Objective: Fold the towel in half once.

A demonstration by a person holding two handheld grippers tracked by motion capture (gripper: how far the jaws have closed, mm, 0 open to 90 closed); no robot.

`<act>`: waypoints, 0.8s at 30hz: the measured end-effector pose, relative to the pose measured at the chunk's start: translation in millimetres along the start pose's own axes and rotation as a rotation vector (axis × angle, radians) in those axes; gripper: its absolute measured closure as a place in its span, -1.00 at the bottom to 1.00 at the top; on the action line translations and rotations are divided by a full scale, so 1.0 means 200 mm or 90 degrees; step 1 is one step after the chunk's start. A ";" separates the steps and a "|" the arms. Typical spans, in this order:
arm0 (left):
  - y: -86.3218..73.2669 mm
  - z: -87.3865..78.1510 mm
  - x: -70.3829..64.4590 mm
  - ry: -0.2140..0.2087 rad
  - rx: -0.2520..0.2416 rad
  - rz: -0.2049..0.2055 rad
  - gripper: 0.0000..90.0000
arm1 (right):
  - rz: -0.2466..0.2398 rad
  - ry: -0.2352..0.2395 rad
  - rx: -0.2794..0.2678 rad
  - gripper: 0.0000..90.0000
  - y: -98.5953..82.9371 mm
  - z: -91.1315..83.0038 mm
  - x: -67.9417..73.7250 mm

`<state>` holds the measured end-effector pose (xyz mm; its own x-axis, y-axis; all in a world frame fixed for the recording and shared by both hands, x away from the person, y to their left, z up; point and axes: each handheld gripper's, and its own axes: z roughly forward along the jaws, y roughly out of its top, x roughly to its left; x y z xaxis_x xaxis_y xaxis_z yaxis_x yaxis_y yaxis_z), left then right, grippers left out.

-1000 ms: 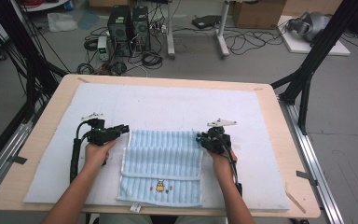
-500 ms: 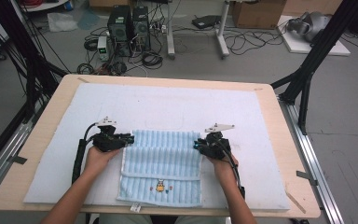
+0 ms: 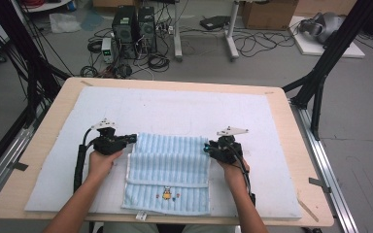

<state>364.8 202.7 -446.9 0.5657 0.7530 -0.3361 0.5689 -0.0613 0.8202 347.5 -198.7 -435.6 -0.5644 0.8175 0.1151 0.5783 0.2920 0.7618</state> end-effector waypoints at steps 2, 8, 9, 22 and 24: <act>0.00 0.00 0.00 -0.002 0.003 0.002 0.96 | -0.008 -0.006 0.032 0.53 -0.01 0.03 0.01; 0.01 -0.01 0.02 -0.017 -0.033 -0.028 0.97 | -0.065 -0.032 0.024 0.92 0.02 0.04 0.05; 0.02 -0.01 0.02 -0.015 -0.035 -0.033 0.97 | -0.062 -0.034 0.022 0.92 0.02 0.04 0.04; 0.08 0.10 0.06 0.061 0.021 -0.056 0.42 | -0.028 -0.068 0.005 0.74 0.06 0.11 -0.02; 0.08 0.09 0.05 0.058 0.044 -0.038 0.32 | -0.017 -0.062 -0.003 0.65 0.06 0.08 -0.02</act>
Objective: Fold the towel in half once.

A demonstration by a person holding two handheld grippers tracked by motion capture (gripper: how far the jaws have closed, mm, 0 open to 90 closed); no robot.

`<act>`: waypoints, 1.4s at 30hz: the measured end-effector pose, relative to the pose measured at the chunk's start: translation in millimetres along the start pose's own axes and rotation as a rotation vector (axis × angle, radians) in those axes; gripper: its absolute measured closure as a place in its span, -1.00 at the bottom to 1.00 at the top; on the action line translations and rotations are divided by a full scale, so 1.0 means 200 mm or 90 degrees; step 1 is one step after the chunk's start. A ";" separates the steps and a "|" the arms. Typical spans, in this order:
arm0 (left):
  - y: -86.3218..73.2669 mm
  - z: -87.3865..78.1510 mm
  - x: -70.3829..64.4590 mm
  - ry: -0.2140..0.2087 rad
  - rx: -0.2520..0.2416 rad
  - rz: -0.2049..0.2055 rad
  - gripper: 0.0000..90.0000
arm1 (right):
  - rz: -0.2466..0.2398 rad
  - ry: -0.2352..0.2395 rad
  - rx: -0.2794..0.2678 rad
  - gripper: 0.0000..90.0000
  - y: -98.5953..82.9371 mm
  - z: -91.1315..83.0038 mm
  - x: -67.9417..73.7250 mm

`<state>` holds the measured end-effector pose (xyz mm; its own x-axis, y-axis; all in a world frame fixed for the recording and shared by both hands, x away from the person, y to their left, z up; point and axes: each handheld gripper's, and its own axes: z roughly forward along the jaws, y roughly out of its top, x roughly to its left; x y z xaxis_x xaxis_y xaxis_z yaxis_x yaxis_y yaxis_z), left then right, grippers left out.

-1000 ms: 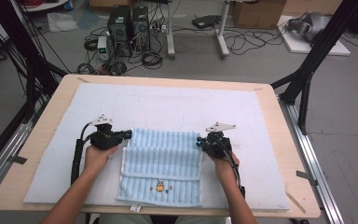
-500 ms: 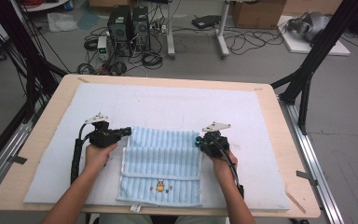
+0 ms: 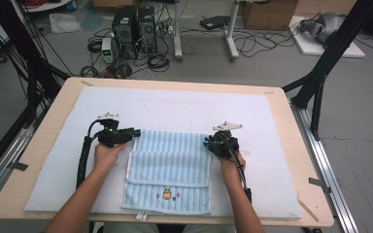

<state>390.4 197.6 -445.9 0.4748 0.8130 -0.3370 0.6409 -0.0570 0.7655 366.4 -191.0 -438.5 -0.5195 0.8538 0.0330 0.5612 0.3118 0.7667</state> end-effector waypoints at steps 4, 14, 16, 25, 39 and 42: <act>-0.02 -0.03 -0.03 -0.002 0.041 0.030 0.12 | 0.018 0.019 -0.014 0.43 -0.01 -0.06 -0.01; -0.10 -0.03 -0.08 0.010 0.027 0.087 0.52 | 0.007 0.026 0.045 0.49 -0.05 -0.01 0.04; -0.10 -0.02 -0.10 0.009 0.033 0.101 0.90 | 0.002 0.049 0.045 0.78 -0.05 -0.01 0.05; -0.02 0.06 -0.06 0.012 0.010 0.032 0.94 | -0.007 0.022 0.034 0.90 0.01 0.02 0.01; 0.20 0.26 0.01 0.001 -0.030 0.007 0.94 | 0.021 -0.035 0.001 0.90 0.19 0.15 -0.19; 0.21 0.28 0.03 0.000 -0.042 0.004 0.94 | 0.028 -0.044 0.001 0.90 0.19 0.19 -0.21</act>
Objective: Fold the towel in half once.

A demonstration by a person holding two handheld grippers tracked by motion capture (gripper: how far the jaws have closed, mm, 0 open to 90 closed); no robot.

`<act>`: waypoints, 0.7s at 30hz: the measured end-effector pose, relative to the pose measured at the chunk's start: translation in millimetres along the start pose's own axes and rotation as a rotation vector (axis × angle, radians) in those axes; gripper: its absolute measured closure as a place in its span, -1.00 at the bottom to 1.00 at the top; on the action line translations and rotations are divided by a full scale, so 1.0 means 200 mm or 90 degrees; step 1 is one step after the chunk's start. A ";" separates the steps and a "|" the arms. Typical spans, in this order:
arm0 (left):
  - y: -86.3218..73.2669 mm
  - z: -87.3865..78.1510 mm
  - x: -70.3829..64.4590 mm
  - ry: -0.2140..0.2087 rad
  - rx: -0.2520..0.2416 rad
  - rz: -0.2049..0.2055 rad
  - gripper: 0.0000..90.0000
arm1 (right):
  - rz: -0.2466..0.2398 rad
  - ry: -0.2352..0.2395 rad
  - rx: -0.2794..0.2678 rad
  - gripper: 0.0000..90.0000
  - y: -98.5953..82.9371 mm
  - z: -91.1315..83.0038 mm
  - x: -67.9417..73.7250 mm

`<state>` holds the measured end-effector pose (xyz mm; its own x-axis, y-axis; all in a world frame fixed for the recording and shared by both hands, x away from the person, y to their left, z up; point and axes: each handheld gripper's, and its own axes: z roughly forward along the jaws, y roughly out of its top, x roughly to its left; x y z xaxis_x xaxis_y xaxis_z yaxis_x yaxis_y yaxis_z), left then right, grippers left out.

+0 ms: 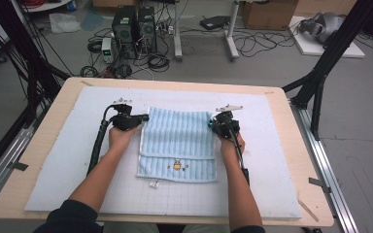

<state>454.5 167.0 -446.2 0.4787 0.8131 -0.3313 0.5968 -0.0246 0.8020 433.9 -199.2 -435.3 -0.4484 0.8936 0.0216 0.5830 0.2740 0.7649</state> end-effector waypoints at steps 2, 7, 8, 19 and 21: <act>0.00 0.02 0.01 0.005 0.013 0.004 0.94 | 0.003 -0.002 0.005 0.90 0.01 0.02 -0.01; -0.02 0.02 0.03 -0.006 0.019 -0.001 0.66 | 0.006 -0.008 0.016 0.77 0.01 0.06 -0.01; -0.02 0.01 0.03 -0.017 0.017 -0.009 0.42 | 0.012 -0.013 0.016 0.64 0.01 0.06 -0.01; -0.04 -0.20 0.00 -0.075 -0.082 0.026 -0.30 | 0.030 -0.005 -0.046 0.16 0.00 -0.16 -0.01; -0.05 -0.23 -0.01 -0.082 -0.091 0.025 -0.41 | 0.034 0.013 -0.061 0.03 -0.02 -0.21 0.00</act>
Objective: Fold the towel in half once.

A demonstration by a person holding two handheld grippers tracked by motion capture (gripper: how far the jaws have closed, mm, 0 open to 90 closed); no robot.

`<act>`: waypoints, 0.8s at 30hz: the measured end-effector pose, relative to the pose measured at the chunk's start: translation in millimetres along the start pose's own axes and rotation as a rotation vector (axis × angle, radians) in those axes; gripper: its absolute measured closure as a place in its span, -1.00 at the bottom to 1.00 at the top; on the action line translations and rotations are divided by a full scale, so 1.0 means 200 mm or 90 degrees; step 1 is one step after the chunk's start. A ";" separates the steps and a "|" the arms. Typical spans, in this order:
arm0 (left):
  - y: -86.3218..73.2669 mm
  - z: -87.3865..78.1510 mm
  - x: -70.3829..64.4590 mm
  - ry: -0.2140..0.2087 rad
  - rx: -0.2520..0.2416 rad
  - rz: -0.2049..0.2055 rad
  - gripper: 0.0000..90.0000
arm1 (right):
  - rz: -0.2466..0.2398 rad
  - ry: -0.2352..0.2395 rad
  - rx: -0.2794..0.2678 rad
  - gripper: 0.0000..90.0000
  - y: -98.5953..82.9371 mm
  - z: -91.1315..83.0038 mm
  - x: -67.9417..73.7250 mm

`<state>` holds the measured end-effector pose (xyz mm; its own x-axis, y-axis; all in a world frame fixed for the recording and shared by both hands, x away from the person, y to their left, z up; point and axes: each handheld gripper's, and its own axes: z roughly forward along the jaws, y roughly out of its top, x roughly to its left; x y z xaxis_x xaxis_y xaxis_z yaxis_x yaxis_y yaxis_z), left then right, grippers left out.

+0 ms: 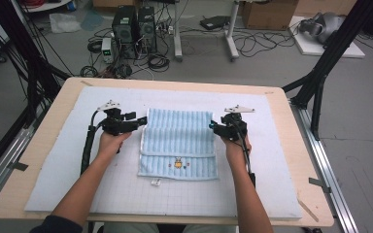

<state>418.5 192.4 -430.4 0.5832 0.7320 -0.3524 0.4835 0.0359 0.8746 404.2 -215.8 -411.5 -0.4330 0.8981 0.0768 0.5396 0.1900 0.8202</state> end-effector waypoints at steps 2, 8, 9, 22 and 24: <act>-0.01 -0.03 -0.02 -0.005 -0.007 0.009 -0.57 | 0.000 0.013 -0.002 -0.06 -0.01 -0.02 0.00; -0.05 -0.11 -0.07 -0.025 -0.001 0.031 -0.58 | -0.019 0.071 0.004 -0.11 -0.06 -0.13 0.04; -0.06 -0.13 -0.08 -0.027 0.004 0.036 -0.57 | -0.025 0.076 0.003 -0.05 -0.06 -0.14 0.04; -0.20 -0.21 -0.13 -0.052 0.021 0.059 -0.19 | -0.090 0.106 0.052 0.28 -0.28 -0.20 0.15; -0.21 -0.22 -0.14 -0.055 0.030 0.061 -0.10 | -0.093 0.104 0.059 0.30 -0.29 -0.21 0.16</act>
<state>352.9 199.9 -443.6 0.6816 0.6689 -0.2965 0.4517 -0.0659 0.8898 329.2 -215.2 -433.6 -0.6187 0.7835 0.0582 0.5232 0.3557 0.7744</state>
